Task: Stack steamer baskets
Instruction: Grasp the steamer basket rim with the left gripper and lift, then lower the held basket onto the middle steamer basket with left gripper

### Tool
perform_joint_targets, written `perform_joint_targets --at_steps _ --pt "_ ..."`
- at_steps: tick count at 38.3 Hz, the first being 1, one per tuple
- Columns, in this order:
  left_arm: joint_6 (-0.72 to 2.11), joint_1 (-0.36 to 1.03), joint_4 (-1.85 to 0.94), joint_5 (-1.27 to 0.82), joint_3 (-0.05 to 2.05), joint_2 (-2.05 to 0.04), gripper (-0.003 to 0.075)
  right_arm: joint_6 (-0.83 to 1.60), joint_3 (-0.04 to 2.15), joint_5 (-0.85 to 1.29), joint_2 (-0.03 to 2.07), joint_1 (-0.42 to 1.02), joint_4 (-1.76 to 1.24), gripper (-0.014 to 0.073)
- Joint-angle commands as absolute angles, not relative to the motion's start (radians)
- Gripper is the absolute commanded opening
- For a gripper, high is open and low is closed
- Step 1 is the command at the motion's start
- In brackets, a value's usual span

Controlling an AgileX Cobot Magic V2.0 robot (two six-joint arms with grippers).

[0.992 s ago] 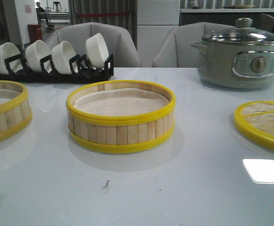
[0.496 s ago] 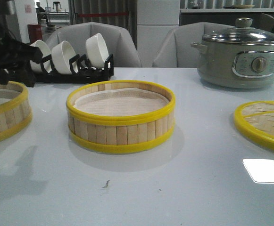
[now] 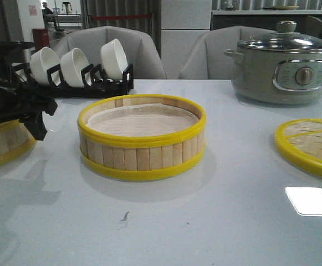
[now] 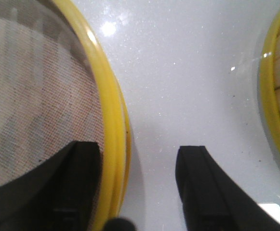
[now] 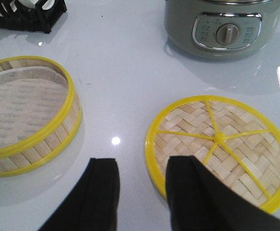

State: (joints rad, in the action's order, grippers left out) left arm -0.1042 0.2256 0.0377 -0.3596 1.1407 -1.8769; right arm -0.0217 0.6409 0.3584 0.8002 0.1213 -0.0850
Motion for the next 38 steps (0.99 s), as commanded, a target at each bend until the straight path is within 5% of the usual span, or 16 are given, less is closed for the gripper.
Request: perform_joint_targets --at_steps 1,5,10,24,38 --pt "-0.103 0.23 0.04 -0.312 1.171 -1.84 0.0423 -0.014 0.676 0.275 0.797 0.118 -0.073 0.0362" --pt "-0.103 0.23 0.04 -0.312 1.173 -1.84 0.0361 -0.014 0.676 0.267 0.797 0.118 -0.073 0.0362" --pt "-0.103 0.23 0.04 -0.34 1.198 -1.836 0.0074 -0.014 0.676 0.253 0.797 0.118 -0.073 0.0362" --pt "-0.103 0.26 0.036 -0.525 1.443 -1.827 0.0087 -0.014 0.676 0.244 0.797 0.118 -0.073 0.0362" --pt "-0.103 0.503 0.036 -0.598 1.708 -1.832 0.0087 -0.014 0.676 0.24 0.797 0.118 -0.073 0.0362"
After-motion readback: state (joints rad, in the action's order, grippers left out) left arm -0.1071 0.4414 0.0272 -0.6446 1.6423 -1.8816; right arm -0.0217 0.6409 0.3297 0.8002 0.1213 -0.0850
